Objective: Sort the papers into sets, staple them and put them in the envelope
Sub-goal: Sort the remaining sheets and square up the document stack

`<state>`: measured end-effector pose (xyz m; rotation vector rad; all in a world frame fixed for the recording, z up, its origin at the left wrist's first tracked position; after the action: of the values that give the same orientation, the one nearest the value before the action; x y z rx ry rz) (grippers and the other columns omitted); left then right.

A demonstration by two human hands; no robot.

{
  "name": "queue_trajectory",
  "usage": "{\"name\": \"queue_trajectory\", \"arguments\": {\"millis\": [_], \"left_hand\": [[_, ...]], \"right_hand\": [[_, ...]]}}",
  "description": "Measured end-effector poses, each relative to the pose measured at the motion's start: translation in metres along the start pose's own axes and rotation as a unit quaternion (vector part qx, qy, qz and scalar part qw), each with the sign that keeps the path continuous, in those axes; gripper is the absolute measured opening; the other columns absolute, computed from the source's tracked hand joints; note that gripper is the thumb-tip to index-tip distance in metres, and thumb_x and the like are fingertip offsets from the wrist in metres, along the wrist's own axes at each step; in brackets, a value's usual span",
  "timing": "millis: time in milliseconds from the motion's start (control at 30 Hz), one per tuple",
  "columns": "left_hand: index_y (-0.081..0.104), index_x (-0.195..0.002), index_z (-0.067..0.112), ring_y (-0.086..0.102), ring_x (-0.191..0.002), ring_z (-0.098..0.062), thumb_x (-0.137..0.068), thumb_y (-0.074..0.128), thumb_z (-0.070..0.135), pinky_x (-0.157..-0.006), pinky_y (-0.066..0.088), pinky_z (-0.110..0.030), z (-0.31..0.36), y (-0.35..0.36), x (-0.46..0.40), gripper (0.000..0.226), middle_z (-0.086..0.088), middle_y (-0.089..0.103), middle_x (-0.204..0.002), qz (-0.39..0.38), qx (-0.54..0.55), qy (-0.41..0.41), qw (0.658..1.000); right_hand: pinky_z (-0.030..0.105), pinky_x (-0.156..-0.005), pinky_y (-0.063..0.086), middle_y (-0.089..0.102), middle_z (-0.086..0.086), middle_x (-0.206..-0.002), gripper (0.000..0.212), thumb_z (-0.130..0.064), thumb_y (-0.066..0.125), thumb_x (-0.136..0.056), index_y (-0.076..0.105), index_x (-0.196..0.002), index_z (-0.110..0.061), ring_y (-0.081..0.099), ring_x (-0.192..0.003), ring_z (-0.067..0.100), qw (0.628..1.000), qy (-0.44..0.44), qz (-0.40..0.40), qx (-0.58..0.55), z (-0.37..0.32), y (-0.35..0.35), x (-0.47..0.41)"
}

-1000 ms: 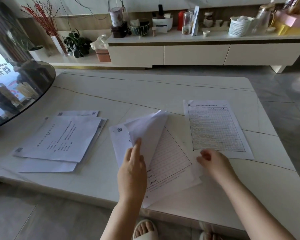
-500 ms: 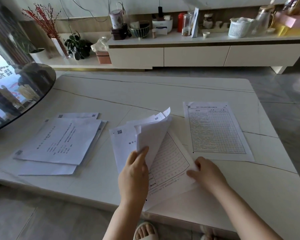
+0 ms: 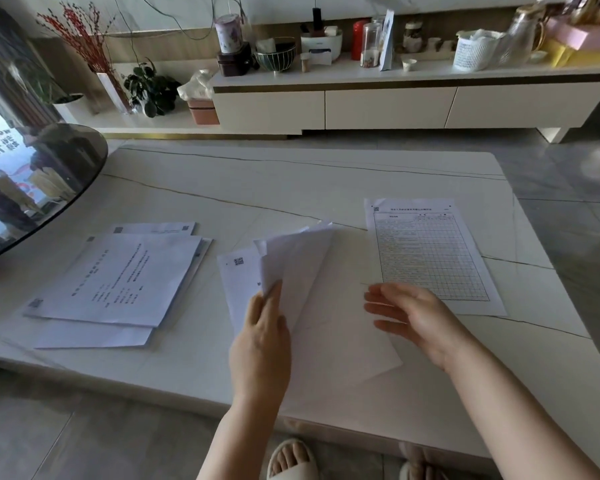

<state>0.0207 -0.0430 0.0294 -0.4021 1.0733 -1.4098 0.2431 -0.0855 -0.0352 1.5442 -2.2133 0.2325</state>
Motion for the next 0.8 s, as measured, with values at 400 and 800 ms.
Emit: {"name": "queue_trajectory", "arguments": {"millis": [400,800], "left_hand": [[0.056,-0.129,0.011,0.062,-0.074,-0.037,-0.086,0.057,-0.005,-0.054,0.052,-0.040,-0.003,-0.003,-0.001,0.046,-0.008,0.057,-0.121,0.016,0.042,-0.043,0.998],[0.062,-0.121,0.005,0.065,-0.069,-0.030,-0.082,0.061,-0.011,-0.058,0.046,-0.025,0.028,-0.008,0.000,0.043,-0.011,0.063,-0.113,0.044,0.079,0.020,0.996]], "right_hand": [[0.026,-0.074,0.046,0.062,0.002,-0.093,0.022,-0.020,0.072,-0.082,0.058,-0.098,-0.014,0.063,-0.088,0.020,0.939,0.049,0.016,0.341,0.050,0.004,-0.008],[0.024,-0.053,0.037,0.061,0.009,-0.058,0.034,-0.023,0.051,-0.097,0.059,-0.071,-0.002,0.052,-0.053,0.019,0.930,-0.060,0.107,0.345,0.001,-0.037,0.011]]}}
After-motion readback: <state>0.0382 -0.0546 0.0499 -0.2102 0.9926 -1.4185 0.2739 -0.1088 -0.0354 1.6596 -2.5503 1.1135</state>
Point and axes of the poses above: each hand's wrist, its own x-axis away from the middle knuckle, its own y-axis out of the palm, z = x × y, the point moved 10 cm from there along -x, towards the middle knuckle
